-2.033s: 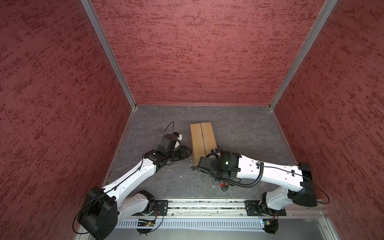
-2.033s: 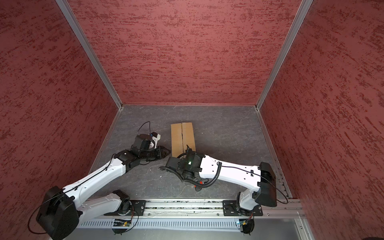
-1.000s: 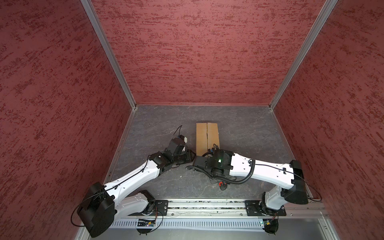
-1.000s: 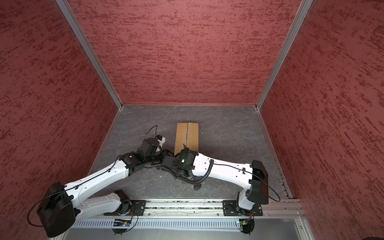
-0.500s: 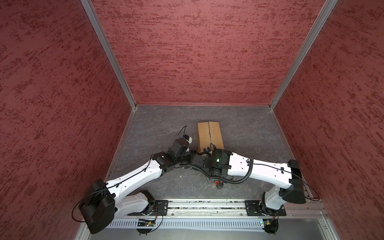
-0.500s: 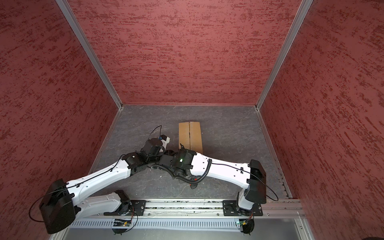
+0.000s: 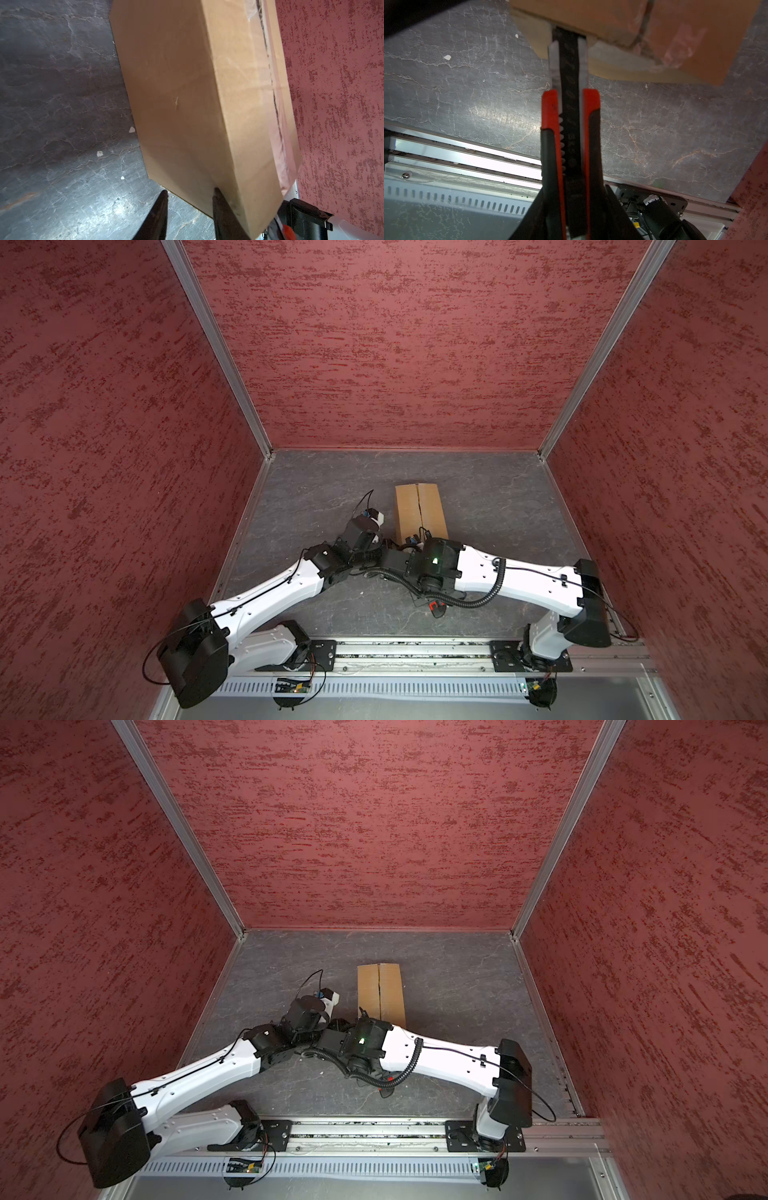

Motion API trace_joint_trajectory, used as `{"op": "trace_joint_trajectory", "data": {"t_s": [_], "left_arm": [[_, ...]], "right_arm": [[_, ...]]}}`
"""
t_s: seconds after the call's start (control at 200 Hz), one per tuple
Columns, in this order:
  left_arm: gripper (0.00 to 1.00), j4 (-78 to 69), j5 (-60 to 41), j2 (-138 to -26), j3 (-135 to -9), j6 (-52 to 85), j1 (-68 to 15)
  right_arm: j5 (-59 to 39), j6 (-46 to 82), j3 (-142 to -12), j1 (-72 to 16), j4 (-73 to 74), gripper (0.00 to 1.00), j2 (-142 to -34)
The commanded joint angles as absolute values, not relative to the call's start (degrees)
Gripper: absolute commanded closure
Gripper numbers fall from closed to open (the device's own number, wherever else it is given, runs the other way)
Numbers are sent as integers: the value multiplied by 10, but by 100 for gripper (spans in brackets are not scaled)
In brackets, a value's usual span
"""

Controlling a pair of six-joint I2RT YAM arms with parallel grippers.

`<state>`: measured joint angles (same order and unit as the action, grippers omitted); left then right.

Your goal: Unpack the express box

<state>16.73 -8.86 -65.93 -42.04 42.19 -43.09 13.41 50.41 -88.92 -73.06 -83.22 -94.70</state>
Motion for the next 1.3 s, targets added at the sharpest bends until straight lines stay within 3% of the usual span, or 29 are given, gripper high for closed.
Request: {"op": "trace_joint_trajectory", "data": {"t_s": [0.0,0.611,1.092,1.298], "left_arm": [[63,170,-73,-650,-439,416,-426],[63,193,-48,-652,-465,405,-401],[63,206,-56,-650,-476,391,-363],[62,199,-74,-659,-484,383,-352]], "right_arm": [[134,520,-876,-738,-828,100,-925],[131,574,-776,-778,-801,100,-836],[165,645,-725,-795,-862,100,-700],[219,644,-723,-729,-892,100,-642]]}}
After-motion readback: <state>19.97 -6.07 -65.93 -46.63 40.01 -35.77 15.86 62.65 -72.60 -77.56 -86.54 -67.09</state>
